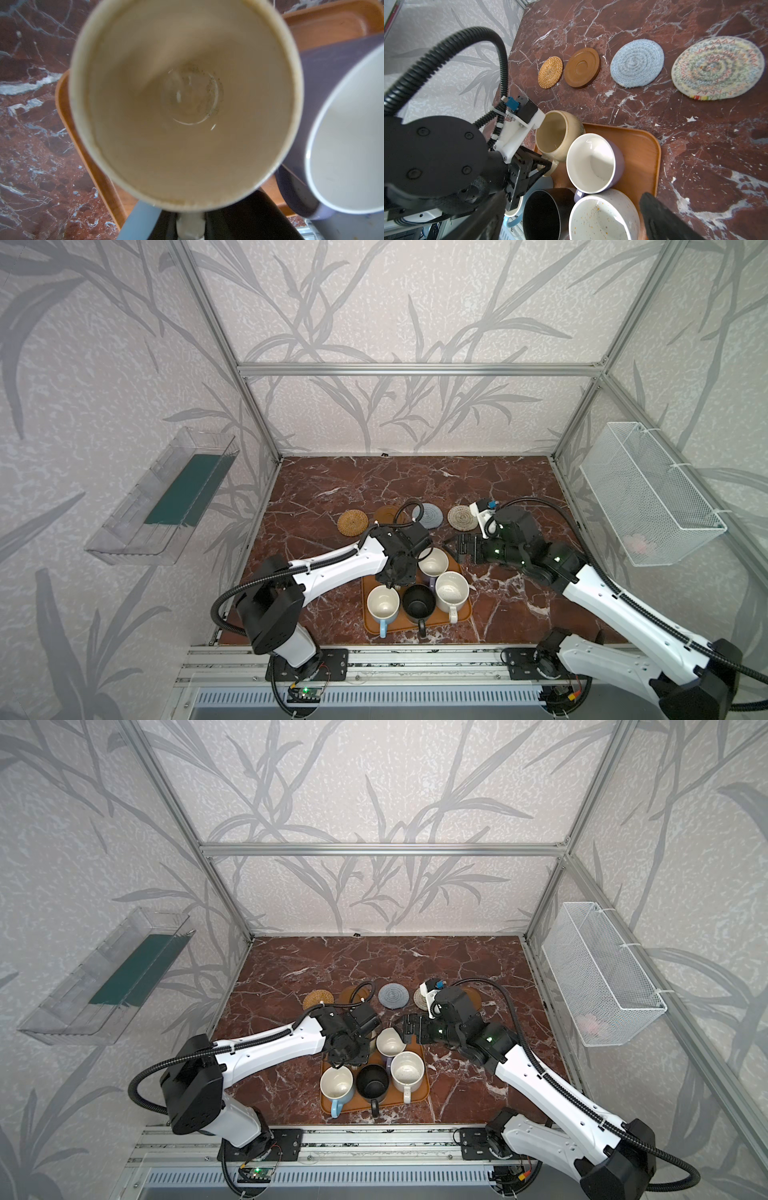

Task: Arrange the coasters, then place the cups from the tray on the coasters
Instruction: 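Close the left gripper on the cream mug's handle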

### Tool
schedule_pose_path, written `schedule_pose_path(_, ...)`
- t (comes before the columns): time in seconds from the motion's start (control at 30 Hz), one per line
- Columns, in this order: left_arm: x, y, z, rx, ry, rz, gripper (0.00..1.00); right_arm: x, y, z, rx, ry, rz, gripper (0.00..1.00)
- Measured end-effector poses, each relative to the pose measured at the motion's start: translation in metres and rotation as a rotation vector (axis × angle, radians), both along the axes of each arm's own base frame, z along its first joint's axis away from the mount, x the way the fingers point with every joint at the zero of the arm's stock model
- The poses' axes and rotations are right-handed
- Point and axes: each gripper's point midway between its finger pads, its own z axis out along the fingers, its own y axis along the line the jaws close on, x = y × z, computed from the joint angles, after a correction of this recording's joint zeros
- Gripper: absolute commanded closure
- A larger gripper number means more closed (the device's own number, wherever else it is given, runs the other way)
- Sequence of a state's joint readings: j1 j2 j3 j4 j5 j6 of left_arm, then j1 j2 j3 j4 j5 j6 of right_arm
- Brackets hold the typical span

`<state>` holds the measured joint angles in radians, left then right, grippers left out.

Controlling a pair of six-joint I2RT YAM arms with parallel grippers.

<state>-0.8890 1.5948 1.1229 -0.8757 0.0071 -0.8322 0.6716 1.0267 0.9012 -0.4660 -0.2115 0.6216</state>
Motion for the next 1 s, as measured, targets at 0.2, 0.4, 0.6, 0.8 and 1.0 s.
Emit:
schedule_pose_path(0.2, 0.0, -0.002, -0.008, 0.01, 0.015, -0.004, 0.66, -0.002, 0.0, -0.006, -0.005, 0.014, 0.003, 0.0)
schedule_pose_path(0.4, 0.001, -0.001, -0.01, 0.03, 0.026, -0.005, 0.65, -0.005, 0.002, -0.006, 0.006, 0.023, 0.018, 0.0)
schedule_pose_path(0.6, 0.001, 0.0, -0.013, 0.036, 0.039, -0.005, 0.68, -0.005, 0.002, -0.006, 0.005, 0.023, 0.017, 0.0)
schedule_pose_path(0.8, -0.002, 0.0, -0.018, 0.04, 0.07, -0.015, 0.81, -0.005, -0.002, -0.003, 0.008, 0.021, -0.006, 0.0)
schedule_pose_path(1.0, -0.003, 0.0, -0.019, 0.036, 0.077, -0.017, 0.88, -0.006, -0.004, 0.001, 0.021, 0.02, -0.02, 0.0)
